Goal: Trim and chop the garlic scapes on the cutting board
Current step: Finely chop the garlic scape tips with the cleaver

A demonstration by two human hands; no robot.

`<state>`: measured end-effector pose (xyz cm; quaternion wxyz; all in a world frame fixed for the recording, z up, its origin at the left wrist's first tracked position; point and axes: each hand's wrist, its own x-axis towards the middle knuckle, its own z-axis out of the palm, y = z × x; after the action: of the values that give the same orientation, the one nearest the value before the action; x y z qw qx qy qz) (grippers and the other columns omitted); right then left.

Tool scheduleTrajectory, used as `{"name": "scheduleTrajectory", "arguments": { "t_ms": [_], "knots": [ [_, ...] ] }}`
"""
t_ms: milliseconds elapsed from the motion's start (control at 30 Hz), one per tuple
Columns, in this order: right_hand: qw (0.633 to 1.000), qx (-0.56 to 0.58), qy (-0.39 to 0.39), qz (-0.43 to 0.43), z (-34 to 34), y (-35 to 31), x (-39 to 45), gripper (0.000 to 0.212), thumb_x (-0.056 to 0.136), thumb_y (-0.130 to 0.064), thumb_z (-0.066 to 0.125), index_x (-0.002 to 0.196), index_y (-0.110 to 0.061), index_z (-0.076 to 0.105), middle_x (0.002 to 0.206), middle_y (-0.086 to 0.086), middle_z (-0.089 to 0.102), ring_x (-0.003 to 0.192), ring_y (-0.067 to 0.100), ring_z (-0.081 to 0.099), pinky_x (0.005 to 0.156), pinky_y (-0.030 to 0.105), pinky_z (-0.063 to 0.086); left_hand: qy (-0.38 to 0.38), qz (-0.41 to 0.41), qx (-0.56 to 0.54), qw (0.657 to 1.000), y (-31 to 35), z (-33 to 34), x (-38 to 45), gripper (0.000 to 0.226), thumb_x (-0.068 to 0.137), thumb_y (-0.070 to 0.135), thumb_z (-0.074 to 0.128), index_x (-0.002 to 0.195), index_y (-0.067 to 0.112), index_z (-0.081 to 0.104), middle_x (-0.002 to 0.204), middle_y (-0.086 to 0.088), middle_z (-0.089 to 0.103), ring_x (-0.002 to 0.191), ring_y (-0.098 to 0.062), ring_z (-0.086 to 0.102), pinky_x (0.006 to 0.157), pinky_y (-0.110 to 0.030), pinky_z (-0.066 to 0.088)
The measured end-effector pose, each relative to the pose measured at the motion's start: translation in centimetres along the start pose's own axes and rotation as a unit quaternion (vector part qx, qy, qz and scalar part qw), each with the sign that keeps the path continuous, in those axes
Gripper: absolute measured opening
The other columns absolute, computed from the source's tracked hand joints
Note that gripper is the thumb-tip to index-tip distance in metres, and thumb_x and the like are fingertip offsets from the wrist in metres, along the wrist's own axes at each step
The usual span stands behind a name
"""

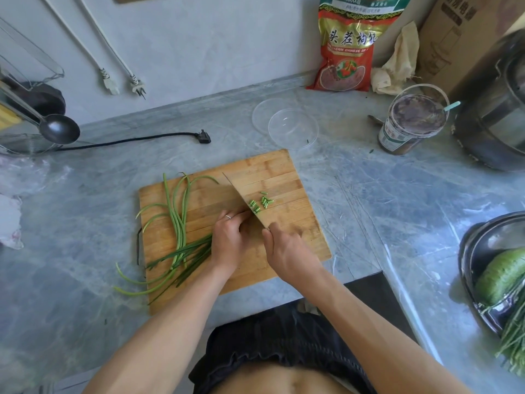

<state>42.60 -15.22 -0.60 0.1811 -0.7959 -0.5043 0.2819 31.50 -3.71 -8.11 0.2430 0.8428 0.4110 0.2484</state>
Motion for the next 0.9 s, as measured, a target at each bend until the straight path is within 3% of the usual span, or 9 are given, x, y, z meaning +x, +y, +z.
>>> {"name": "scheduleTrajectory", "arguments": {
  "t_ms": [133,233,433,633,767,900],
  "knots": [
    [0.999,0.018,0.008,0.026,-0.2,-0.2,-0.5,0.036,0.104,-0.042,0.023,0.094,-0.015,0.045,0.060,0.005,0.049,0.052,0.028,0.049,0.047,0.036,0.041,0.000,-0.001,0.000,1.000,0.1,-0.2,0.0,0.035,0.081,-0.007,0.065,0.108,0.012,0.076,0.107,0.001,0.074,0.092,-0.020,0.058,0.083,-0.017,0.039],
    [0.999,0.026,0.013,0.038,-0.2,-1.7,1.5,0.037,0.104,-0.043,0.023,0.097,-0.014,0.046,0.060,0.002,0.045,0.053,0.025,0.043,0.047,0.034,0.032,-0.012,-0.015,-0.005,1.000,-0.1,-0.2,0.1,0.034,0.081,-0.004,0.066,0.106,0.016,0.077,0.104,0.004,0.075,0.091,-0.020,0.062,0.083,-0.010,0.035],
    [0.995,0.071,-0.004,0.073,-0.2,-1.0,0.4,0.037,0.103,-0.043,0.024,0.084,-0.018,0.042,0.066,0.006,0.054,0.057,0.025,0.050,0.056,0.042,0.046,-0.006,-0.027,-0.031,0.999,-0.1,-0.6,0.1,0.031,0.080,-0.007,0.066,0.102,0.011,0.076,0.092,-0.003,0.072,0.085,-0.022,0.058,0.072,-0.028,0.046],
    [0.992,0.081,0.008,0.095,-0.9,-1.3,1.6,0.037,0.102,-0.040,0.025,0.071,-0.023,0.034,0.061,0.001,0.045,0.051,0.017,0.040,0.052,0.033,0.033,-0.012,-0.030,-0.050,0.998,-0.5,-1.0,0.0,0.013,0.087,-0.001,0.064,0.092,0.007,0.073,0.087,-0.003,0.069,0.080,-0.018,0.060,0.068,-0.029,0.046],
    [0.989,0.101,0.029,0.102,-0.9,-1.4,0.8,0.039,0.102,-0.038,0.029,0.072,-0.015,0.036,0.059,0.002,0.042,0.052,0.019,0.035,0.050,0.034,0.032,-0.026,-0.015,-0.013,0.999,-0.7,-1.1,0.0,0.009,0.087,0.001,0.065,0.090,0.006,0.073,0.083,-0.005,0.067,0.078,-0.025,0.059,0.063,-0.034,0.047],
    [0.993,0.089,0.049,0.064,-0.5,-1.5,-0.4,0.040,0.103,-0.033,0.032,0.065,-0.018,0.032,0.055,0.000,0.036,0.051,0.017,0.031,0.054,0.038,0.032,-0.007,0.023,0.046,0.999,-0.5,-1.2,-0.3,0.016,0.079,-0.003,0.069,0.089,0.009,0.075,0.081,-0.003,0.070,0.077,-0.029,0.057,0.062,-0.037,0.049]
  ]
}}
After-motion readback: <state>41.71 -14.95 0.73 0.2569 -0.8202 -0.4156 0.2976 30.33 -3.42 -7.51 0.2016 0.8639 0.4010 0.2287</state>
